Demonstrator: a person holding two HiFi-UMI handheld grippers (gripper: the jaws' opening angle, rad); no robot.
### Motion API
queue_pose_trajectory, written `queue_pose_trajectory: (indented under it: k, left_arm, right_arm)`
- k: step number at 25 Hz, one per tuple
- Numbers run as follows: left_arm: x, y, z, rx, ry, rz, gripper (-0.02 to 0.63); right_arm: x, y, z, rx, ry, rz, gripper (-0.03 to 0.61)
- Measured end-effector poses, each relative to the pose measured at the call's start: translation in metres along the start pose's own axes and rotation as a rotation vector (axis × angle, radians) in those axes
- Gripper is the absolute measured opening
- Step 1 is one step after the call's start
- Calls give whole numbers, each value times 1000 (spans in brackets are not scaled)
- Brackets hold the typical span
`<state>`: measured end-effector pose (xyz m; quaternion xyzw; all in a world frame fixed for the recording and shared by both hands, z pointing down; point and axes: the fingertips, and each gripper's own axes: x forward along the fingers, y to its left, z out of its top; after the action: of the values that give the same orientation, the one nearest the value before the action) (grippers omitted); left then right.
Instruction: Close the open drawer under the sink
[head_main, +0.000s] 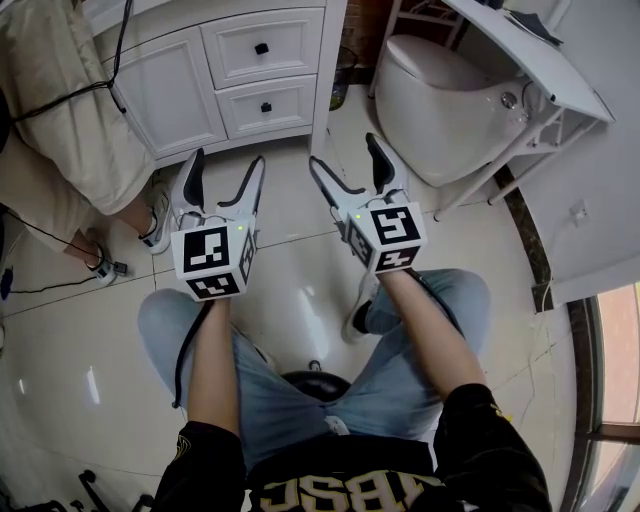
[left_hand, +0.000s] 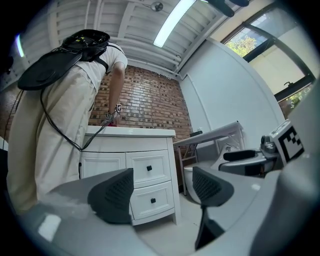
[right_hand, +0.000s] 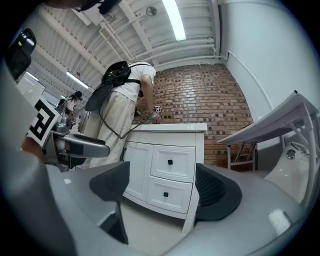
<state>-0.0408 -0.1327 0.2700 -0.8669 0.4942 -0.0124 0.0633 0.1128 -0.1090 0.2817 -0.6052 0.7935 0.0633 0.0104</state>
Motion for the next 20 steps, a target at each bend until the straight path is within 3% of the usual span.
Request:
queue_pose_trajectory:
  k: [20]
  left_arm:
    - [22, 13, -17, -18, 39, 25, 374]
  right_arm:
    - [34, -3, -5, 6, 30, 17, 400]
